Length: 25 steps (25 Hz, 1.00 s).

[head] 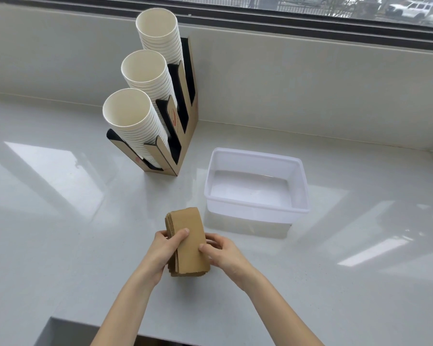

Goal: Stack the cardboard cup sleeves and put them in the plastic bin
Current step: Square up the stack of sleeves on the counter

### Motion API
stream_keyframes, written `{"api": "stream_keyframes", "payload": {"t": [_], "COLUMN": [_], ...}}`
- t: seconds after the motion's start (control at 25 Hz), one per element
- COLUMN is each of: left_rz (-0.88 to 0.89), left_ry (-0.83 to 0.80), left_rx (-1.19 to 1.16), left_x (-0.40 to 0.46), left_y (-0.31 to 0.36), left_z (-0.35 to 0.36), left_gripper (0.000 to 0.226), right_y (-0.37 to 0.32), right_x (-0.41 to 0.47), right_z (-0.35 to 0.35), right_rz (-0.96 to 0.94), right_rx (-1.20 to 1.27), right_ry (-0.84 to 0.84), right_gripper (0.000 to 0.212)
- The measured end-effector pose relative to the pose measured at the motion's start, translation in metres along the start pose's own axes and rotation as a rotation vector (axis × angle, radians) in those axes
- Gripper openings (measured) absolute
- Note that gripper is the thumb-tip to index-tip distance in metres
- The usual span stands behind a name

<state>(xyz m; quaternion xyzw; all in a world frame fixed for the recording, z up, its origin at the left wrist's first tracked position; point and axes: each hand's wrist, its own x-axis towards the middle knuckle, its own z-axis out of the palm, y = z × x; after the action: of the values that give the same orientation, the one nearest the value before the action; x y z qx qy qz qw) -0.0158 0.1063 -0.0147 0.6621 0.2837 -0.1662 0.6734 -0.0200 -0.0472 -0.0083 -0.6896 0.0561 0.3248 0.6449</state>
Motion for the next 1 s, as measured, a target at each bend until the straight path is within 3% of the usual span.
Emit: {"api": "stream_keyframes", "payload": {"t": [0.28, 0.44, 0.52, 0.68, 0.8, 1.0], "left_rz": [0.094, 0.121, 0.135, 0.176, 0.164, 0.203], "left_ry": [-0.015, -0.105, -0.183, -0.368, -0.398, -0.513], "left_rx": [-0.326, -0.374, -0.369, -0.286, -0.243, 0.139], "left_x": [-0.014, -0.021, -0.021, -0.02, -0.017, -0.015], "left_y": [0.008, 0.003, 0.0, 0.001, 0.0, -0.001], "left_z": [0.03, 0.048, 0.048, 0.045, 0.049, 0.047], "left_gripper": [0.027, 0.046, 0.056, 0.068, 0.074, 0.063], "right_y": [0.014, 0.022, 0.024, 0.028, 0.031, 0.04], "right_x": [-0.018, -0.02, -0.023, -0.031, -0.036, -0.049], "right_z": [-0.014, -0.02, -0.028, -0.048, -0.063, -0.098], "right_rz": [0.058, -0.043, -0.091, -0.137, -0.138, -0.132], "right_rx": [0.442, 0.598, 0.548, 0.394, 0.351, 0.138], "right_ry": [-0.072, 0.028, 0.075, 0.132, 0.167, 0.256], "right_gripper": [0.086, 0.071, 0.069, 0.085, 0.083, 0.079]}}
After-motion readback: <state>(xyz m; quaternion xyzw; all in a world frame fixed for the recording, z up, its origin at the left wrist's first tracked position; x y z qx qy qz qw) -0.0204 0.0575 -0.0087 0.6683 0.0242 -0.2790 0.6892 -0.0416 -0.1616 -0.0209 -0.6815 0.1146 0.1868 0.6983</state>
